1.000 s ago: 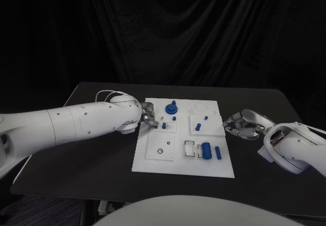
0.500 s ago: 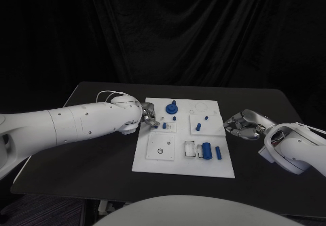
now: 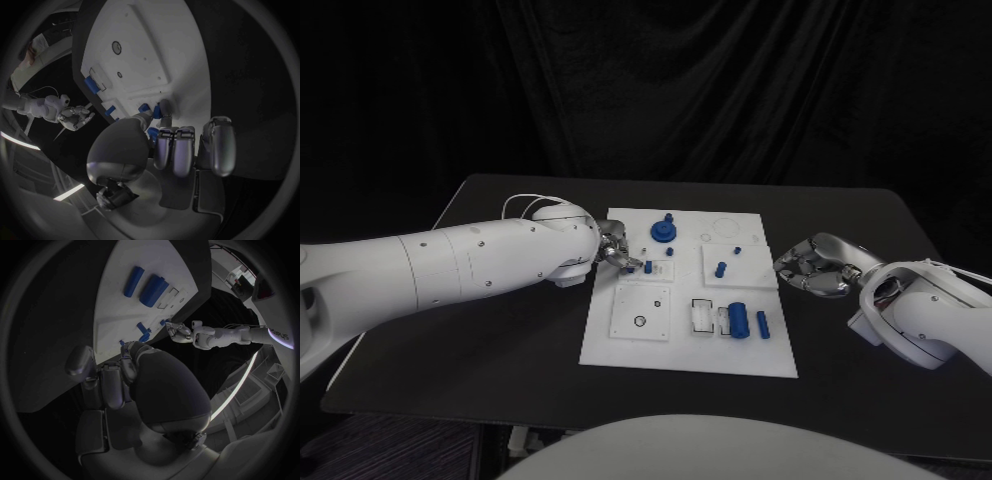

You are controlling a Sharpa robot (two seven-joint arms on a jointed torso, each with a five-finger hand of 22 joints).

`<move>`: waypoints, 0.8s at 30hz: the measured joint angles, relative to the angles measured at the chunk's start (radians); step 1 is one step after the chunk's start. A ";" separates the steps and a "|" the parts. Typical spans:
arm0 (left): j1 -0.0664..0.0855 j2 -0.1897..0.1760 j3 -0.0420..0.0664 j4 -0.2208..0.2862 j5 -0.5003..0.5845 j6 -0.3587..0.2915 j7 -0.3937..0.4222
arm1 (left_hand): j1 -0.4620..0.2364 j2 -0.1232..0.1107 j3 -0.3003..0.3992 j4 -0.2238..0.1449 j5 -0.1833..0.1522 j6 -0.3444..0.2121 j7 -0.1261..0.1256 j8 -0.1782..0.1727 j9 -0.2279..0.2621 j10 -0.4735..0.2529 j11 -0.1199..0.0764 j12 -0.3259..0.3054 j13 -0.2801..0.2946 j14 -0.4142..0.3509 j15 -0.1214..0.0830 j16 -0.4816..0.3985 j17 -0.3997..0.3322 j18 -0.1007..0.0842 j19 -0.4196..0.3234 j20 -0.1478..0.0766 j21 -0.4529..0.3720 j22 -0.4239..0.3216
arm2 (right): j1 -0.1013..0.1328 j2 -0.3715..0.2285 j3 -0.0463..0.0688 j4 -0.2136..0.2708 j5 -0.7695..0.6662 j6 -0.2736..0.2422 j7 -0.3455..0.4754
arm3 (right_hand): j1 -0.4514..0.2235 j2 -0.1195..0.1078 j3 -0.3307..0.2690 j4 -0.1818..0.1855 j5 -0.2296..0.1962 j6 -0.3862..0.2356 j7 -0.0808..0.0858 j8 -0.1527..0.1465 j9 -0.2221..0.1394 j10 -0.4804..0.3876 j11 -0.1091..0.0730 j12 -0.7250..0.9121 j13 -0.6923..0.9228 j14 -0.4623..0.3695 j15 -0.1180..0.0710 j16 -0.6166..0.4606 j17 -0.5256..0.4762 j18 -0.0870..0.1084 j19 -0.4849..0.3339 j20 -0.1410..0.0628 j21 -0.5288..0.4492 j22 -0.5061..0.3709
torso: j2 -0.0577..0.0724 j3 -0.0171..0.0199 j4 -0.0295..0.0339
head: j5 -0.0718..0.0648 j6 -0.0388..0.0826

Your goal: Assemble the parts on the task board

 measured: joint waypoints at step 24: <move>-0.001 -0.012 0.002 -0.002 0.002 0.011 0.007 | -0.203 0.142 -0.143 0.016 0.121 0.025 0.006 -0.016 -0.015 0.000 0.007 0.000 0.000 0.004 0.004 0.000 0.000 0.016 -0.004 0.004 -0.024 0.000 | 0.000 0.003 0.000 -0.003 0.000 0.009 -0.006 | 0.000 0.000 0.000 0.000 0.004 0.000 0.000 0.000 0.000 0.000 0.000 0.000 0.000 0.000 0.000 0.000 0.000 0.000 0.000 0.000 -0.004 0.000 | 0.000 -0.0002 0.0002 | 0.004 0.000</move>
